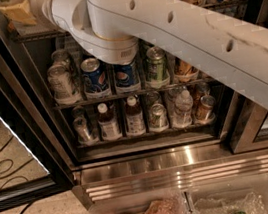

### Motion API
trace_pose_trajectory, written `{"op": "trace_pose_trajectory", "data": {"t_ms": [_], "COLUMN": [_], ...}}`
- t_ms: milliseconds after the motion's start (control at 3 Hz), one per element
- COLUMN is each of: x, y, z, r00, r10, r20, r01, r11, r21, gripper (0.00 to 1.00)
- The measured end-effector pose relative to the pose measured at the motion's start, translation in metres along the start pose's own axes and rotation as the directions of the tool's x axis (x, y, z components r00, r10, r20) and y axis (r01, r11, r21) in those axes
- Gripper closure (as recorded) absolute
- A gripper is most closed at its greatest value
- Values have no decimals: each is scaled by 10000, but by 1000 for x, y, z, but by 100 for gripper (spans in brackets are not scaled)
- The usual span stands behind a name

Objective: Pick green can from top shelf of fridge

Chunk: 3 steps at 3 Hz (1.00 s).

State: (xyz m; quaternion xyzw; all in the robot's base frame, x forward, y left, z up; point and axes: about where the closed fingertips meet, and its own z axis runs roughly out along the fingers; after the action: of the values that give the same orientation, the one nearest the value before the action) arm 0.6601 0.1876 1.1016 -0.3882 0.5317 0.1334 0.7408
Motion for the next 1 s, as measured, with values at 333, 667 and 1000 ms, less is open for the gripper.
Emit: {"op": "trace_pose_trajectory", "data": {"t_ms": [333, 667, 1000], "x": [-11, -15, -8], "y": [-10, -9, 7], "z": [-13, -29, -48], "r00": [9997, 9997, 9994], "r10": [-33, 15, 339], "r20": [240, 247, -25], "r01": [27, -24, -339], "r11": [9996, 9994, 9994], "r21": [267, 336, -21], "gripper": [100, 100, 100]}}
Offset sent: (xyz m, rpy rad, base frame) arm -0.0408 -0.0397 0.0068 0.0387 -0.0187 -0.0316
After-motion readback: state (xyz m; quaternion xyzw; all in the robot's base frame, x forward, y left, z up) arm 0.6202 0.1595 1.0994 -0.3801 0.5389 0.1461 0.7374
